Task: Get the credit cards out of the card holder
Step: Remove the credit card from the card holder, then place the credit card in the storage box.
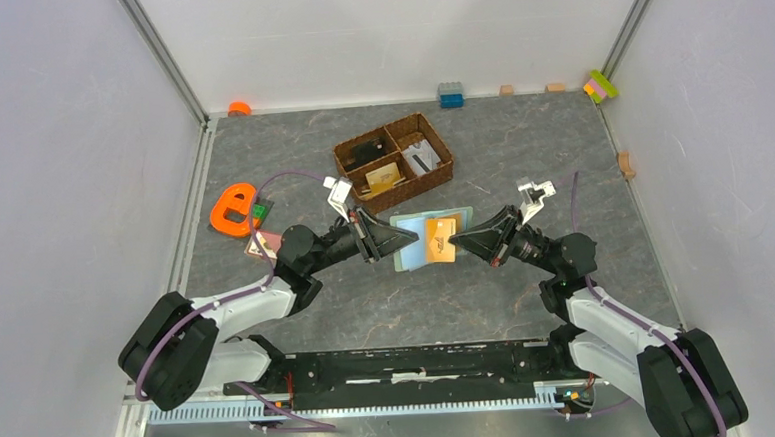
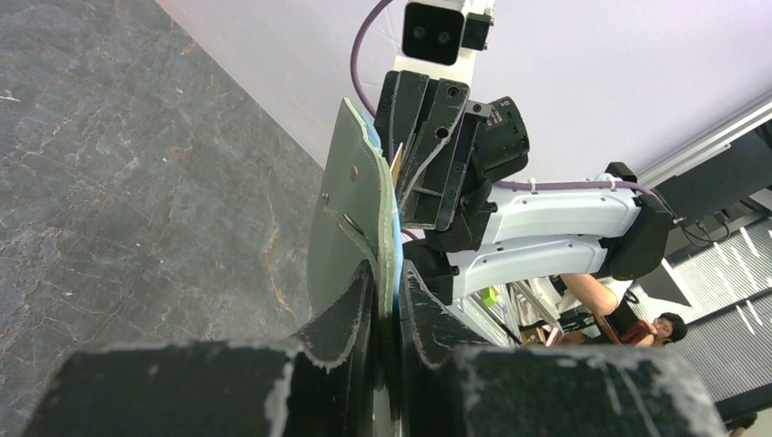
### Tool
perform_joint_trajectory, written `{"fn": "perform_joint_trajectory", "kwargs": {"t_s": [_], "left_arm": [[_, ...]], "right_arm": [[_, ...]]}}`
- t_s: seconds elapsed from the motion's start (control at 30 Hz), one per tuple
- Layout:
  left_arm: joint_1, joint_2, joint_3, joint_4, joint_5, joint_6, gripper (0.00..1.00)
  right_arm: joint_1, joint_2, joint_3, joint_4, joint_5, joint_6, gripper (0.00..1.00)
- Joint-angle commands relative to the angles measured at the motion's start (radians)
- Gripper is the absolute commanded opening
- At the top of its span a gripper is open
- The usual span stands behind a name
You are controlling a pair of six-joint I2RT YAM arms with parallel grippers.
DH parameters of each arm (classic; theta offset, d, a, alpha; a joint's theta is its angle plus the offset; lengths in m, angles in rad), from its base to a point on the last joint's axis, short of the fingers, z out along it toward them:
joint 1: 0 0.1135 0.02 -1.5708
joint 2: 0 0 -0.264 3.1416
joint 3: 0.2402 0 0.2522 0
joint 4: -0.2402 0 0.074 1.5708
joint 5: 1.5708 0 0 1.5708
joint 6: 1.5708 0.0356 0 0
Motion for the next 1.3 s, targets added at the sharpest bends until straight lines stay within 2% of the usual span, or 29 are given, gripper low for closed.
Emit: {"fn": "perform_joint_trajectory", "kwargs": {"t_s": [0.0,0.07,0.17,0.37,0.5,0.63,0.77,0.9,0.97,1.03,1.2,1.27], "left_arm": [[0.005,-0.033,0.008,0.034,-0.022,0.040,0.03],[0.005,-0.022,0.014,0.038,-0.012,0.034,0.02],[0.006,0.003,0.018,0.081,0.009,0.008,0.02],[0.006,0.013,0.016,0.101,0.011,-0.008,0.02],[0.005,0.014,0.017,0.098,0.008,-0.007,0.02],[0.006,0.006,0.013,0.094,0.003,-0.001,0.02],[0.008,-0.044,0.007,-0.022,-0.062,0.056,0.02],[0.010,-0.154,0.006,-0.262,-0.220,0.154,0.02],[0.010,-0.210,0.002,-0.366,-0.311,0.192,0.02],[0.010,-0.261,0.003,-0.477,-0.411,0.216,0.02],[0.009,-0.353,-0.018,-0.606,-0.636,0.214,0.02],[0.010,-0.391,-0.022,-0.640,-0.686,0.218,0.02]], "right_arm": [[-0.005,-0.009,-0.004,0.049,-0.009,0.001,0.00],[-0.005,-0.010,-0.002,0.053,-0.016,0.003,0.03],[-0.001,-0.001,-0.002,0.055,-0.016,0.004,0.21],[0.048,0.041,0.017,0.072,-0.025,-0.004,0.28],[0.076,0.067,0.031,0.068,-0.030,-0.012,0.24],[0.078,0.065,0.038,0.043,-0.029,-0.025,0.03],[0.075,0.014,0.053,-0.134,0.032,-0.130,0.01],[0.067,-0.056,0.104,-0.466,0.168,-0.320,0.00],[0.065,-0.090,0.124,-0.572,0.247,-0.382,0.00],[0.065,-0.124,0.130,-0.624,0.295,-0.413,0.00],[0.064,-0.162,0.125,-0.656,0.361,-0.445,0.00],[0.064,-0.154,0.128,-0.657,0.367,-0.458,0.00]]}}
